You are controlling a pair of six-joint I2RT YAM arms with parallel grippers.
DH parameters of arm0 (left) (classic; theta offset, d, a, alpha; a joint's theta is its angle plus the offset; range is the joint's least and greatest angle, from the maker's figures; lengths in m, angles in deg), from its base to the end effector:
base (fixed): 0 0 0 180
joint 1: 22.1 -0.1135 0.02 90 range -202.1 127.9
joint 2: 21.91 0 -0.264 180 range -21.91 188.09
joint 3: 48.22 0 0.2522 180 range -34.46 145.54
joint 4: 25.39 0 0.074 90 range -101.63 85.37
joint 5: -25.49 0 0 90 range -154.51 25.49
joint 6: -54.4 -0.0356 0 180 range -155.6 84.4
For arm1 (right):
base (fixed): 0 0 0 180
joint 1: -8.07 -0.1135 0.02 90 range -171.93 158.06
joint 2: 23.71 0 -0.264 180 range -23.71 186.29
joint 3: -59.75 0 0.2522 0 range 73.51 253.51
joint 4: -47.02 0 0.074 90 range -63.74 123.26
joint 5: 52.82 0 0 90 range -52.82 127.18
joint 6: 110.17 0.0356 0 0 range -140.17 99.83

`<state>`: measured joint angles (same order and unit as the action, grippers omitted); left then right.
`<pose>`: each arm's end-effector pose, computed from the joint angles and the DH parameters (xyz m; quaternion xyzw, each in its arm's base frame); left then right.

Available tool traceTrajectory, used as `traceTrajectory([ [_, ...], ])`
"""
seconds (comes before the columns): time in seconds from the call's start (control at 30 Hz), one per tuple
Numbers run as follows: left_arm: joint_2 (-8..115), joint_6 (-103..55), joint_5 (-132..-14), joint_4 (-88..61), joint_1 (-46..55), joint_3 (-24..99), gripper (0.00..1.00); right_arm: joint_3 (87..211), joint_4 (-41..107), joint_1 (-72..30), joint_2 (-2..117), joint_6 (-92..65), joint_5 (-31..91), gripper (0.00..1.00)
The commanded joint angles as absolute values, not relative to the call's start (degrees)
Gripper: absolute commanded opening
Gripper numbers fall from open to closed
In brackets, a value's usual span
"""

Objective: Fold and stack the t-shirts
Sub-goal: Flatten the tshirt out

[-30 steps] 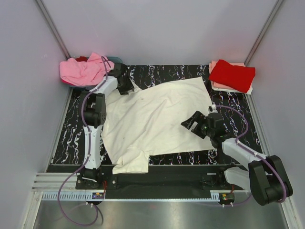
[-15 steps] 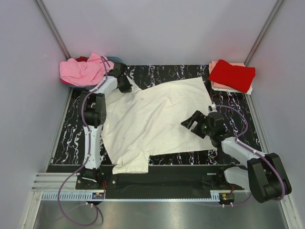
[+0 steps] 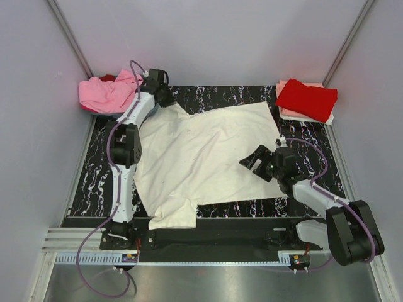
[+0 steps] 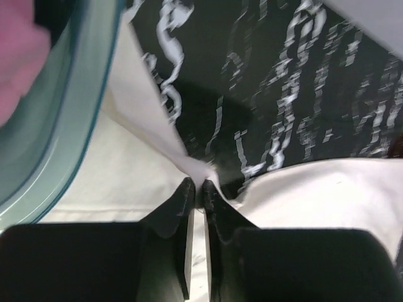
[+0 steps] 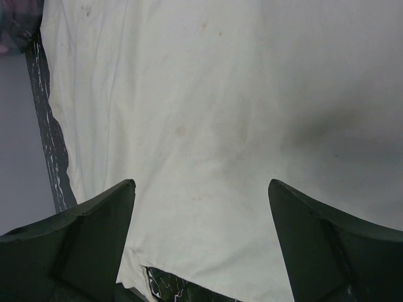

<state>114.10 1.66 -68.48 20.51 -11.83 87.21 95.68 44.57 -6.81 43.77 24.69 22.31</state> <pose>0.5285 -0.0983 0.2149 -0.2041 0.9056 -0.1787 0.3261 0.2138 0.0663 0.1648 0.1678 0.8614 0.3309 0.3468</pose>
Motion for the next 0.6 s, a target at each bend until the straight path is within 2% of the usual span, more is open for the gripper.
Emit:
traceTrajectory([
  [0.0, 116.8, 0.2, -72.6, 16.2, -10.8, 92.6, 0.16, 97.7, 47.1, -6.3, 44.1, 24.7, 20.7, 0.93],
  [0.07, 119.7, -0.5, -75.0, 14.1, -10.1, 95.8, 0.23, 97.6, 47.3, -6.3, 44.2, 24.7, 20.4, 0.93],
  [0.1, 121.1, -0.6, -77.3, 13.0, -9.7, 97.4, 0.34, 97.6, 47.4, -6.1, 44.2, 24.7, 20.4, 0.93],
  [0.17, 125.7, -1.0, -79.8, 12.0, -8.8, 103.4, 0.48, 97.6, 47.6, -6.0, 44.4, 24.7, 20.1, 0.93],
  [0.2, 127.2, -1.0, -81.5, 11.8, -8.5, 105.5, 0.65, 97.6, 47.7, -6.0, 44.4, 24.8, 20.0, 0.93],
  [0.27, 129.3, -1.4, -83.2, 10.1, -7.2, 108.2, 0.76, 97.5, 47.8, -5.8, 44.6, 24.8, 19.9, 0.93],
  [0.3, 129.0, -1.7, -83.8, 9.6, -6.6, 107.9, 0.88, 97.6, 47.8, -5.9, 44.8, 24.8, 19.9, 0.93],
  [0.33, 127.4, -2.7, -83.8, 9.3, -5.6, 107.5, 0.94, 97.6, 47.8, -5.8, 44.8, 24.8, 19.9, 0.93],
  [0.37, 126.2, -3.4, -83.6, 8.8, -5.1, 106.6, 0.98, 97.6, 47.9, -5.7, 44.9, 24.9, 19.6, 0.93],
  [0.57, 113.2, -5.4, -76.4, 14.5, -4.3, 98.4, 0.99, 97.8, 47.9, -5.6, 45.3, 24.9, 19.3, 0.93],
])
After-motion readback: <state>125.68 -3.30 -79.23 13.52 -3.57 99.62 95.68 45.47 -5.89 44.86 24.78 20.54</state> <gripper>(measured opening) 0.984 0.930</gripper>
